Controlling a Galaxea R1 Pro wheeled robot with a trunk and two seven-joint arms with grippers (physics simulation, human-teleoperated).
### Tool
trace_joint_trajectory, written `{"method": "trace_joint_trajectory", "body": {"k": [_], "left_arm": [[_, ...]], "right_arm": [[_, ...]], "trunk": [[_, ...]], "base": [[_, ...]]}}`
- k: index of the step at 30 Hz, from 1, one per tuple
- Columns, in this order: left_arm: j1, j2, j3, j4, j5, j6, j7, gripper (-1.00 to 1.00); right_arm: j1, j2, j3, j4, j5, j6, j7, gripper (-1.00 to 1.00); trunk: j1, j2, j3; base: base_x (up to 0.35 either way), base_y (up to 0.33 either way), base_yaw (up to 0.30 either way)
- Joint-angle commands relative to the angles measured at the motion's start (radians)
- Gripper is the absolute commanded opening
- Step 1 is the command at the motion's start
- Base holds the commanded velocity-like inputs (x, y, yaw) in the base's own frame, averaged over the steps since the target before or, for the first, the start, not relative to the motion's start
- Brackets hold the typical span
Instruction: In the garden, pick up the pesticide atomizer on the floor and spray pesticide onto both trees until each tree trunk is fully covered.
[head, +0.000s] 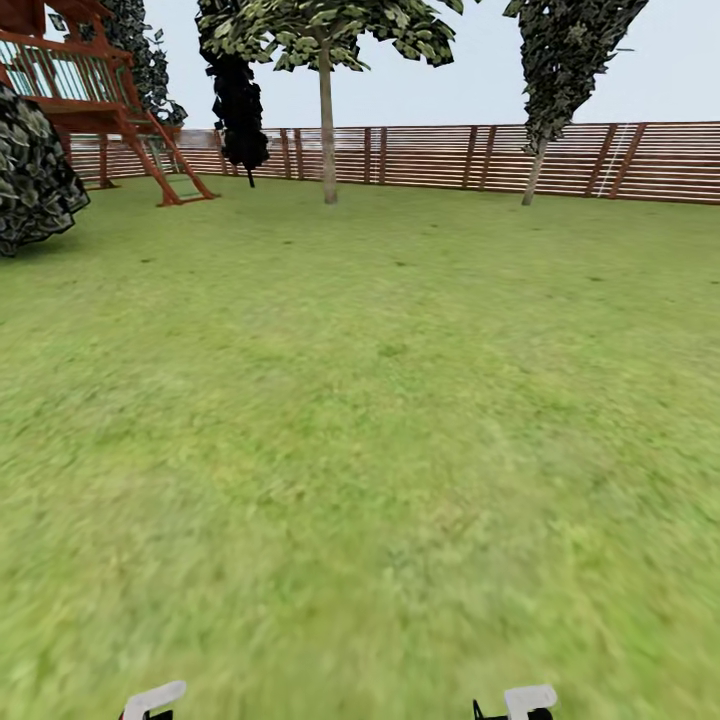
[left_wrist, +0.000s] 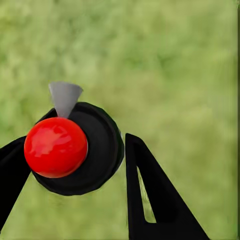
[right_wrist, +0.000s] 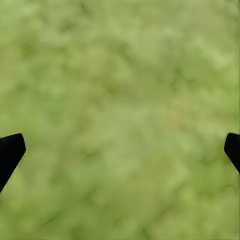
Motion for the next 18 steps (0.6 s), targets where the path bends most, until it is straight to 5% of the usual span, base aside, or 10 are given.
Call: {"method": "trace_joint_trajectory", "body": {"k": [1, 18], "left_arm": [[-0.001, 0.0, 0.005, 0.001, -0.01, -0.003, 0.004, -1.0], [-0.001, 0.0, 0.005, 0.002, -0.009, -0.004, 0.001, -1.0]], "right_arm": [[0.0, 0.0, 0.009, 0.0, -0.007, -0.002, -0.003, 1.0], [0.0, 0.0, 0.009, 0.0, -0.007, -0.002, -0.003, 1.0]], "trunk": [[0.0, 0.0, -0.001], [0.0, 0.0, -0.001]], "base": [[0.34, 0.0, 0.0], [0.34, 0.0, 0.0]]}}
